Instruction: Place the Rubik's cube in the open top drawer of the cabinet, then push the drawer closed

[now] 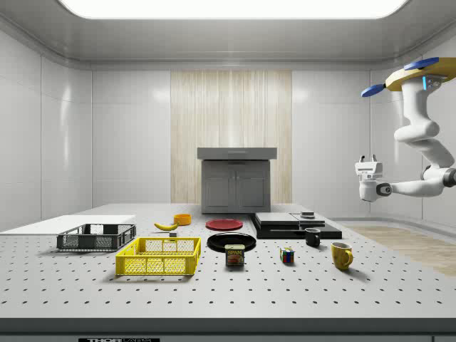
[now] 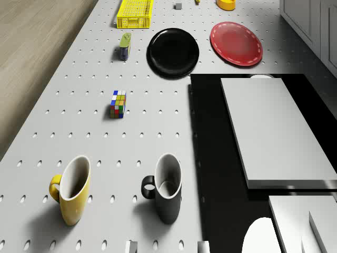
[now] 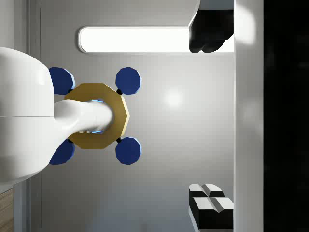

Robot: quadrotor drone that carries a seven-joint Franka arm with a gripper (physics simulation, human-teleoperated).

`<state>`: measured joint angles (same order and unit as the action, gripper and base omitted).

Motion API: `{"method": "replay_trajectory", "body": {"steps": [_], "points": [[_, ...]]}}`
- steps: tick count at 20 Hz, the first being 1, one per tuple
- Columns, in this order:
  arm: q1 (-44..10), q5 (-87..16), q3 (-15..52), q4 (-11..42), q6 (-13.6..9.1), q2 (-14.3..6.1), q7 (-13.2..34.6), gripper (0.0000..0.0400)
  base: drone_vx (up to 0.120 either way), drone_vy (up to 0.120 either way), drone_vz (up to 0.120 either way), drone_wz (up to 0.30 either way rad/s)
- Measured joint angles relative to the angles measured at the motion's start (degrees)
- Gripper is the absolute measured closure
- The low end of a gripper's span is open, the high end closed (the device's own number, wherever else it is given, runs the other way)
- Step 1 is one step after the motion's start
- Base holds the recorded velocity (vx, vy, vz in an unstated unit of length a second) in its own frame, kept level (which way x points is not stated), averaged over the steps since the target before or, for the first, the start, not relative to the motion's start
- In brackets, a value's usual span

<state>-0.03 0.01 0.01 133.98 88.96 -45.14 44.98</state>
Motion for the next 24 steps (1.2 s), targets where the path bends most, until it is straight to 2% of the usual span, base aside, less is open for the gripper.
{"method": "replay_trajectory", "body": {"steps": [6,11,16,24], "points": [[-0.16,0.06,0.08,-7.33,-5.61,1.45,-0.09,0.0,0.12,0.12,0.0,0.0],[-0.24,0.09,0.14,-12.73,-8.83,3.4,-0.12,0.0,0.12,0.12,0.0,0.0],[-0.3,0.11,0.17,-15.63,-10.41,4.5,-0.15,0.0,0.12,0.12,0.0,0.0],[-0.38,0.14,0.22,-16.89,-10.93,4.89,-0.18,0.0,0.12,0.12,0.0,0.0]]}}
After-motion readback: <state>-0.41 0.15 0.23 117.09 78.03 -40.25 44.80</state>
